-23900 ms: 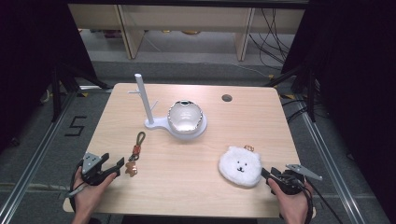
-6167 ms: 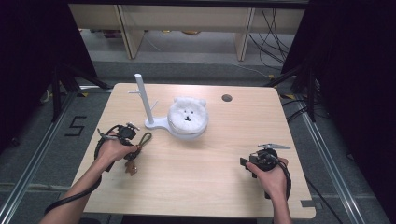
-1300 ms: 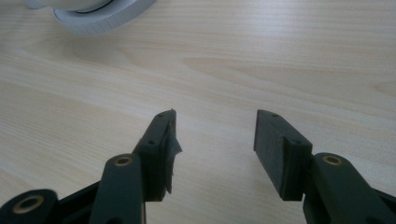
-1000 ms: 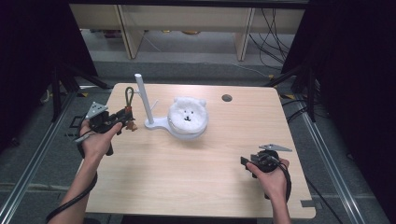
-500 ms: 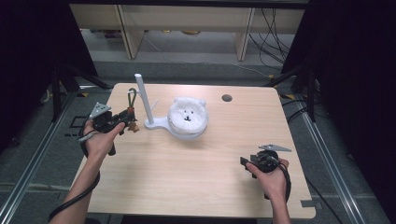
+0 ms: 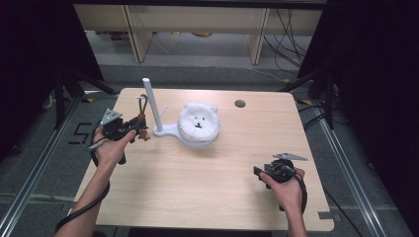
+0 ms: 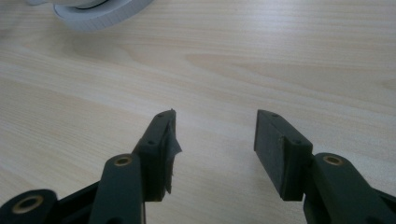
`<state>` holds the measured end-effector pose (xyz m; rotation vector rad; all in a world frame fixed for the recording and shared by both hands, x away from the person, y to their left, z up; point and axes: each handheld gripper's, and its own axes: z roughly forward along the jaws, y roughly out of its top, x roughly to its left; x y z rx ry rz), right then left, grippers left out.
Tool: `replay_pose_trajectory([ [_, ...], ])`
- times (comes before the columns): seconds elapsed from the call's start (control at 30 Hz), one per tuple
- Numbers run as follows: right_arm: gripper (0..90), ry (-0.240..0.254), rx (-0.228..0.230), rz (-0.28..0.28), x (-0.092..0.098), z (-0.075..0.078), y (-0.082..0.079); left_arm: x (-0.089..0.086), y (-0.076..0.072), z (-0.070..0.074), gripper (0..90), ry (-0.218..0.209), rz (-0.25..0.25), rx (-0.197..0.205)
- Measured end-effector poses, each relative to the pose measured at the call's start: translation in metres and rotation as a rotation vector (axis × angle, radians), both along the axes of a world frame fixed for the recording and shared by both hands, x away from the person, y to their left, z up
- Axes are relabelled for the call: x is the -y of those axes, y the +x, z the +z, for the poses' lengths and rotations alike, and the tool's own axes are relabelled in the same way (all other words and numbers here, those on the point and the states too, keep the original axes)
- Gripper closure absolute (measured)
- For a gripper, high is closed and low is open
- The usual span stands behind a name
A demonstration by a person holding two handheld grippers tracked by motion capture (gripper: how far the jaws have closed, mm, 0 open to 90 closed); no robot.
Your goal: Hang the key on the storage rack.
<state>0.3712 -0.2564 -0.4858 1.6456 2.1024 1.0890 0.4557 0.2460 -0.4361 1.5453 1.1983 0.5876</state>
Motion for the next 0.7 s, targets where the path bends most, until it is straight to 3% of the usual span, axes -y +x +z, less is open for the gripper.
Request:
replay_pose_trajectory([
  [0.27, 49.4, -0.010, 0.006, 0.001, 0.000, -0.001, 0.000, 0.006, 0.005, -0.005, 66.6, 0.024, -0.002, 0.004],
  [0.3, 49.4, 0.012, 0.001, 0.008, -0.001, -0.002, 0.000, 0.007, 0.006, -0.005, 66.4, 0.024, 0.000, 0.002],
  [0.33, 49.4, -0.010, -0.004, 0.001, -0.002, -0.002, 0.000, 0.008, 0.006, -0.006, 66.2, 0.021, -0.002, 0.005],
  [0.47, 49.3, -0.010, 0.005, 0.012, -0.002, -0.002, 0.000, 0.012, 0.008, -0.008, 64.9, 0.035, -0.006, 0.012],
  [0.67, 49.1, 0.002, 0.015, 0.007, 0.000, -0.001, 0.000, 0.012, 0.007, -0.012, 54.5, 0.057, -0.012, 0.015],
  [0.7, 49.1, -0.013, 0.012, -0.001, 0.000, 0.001, -0.001, 0.012, 0.006, -0.013, 53.0, 0.056, -0.010, 0.018],
])
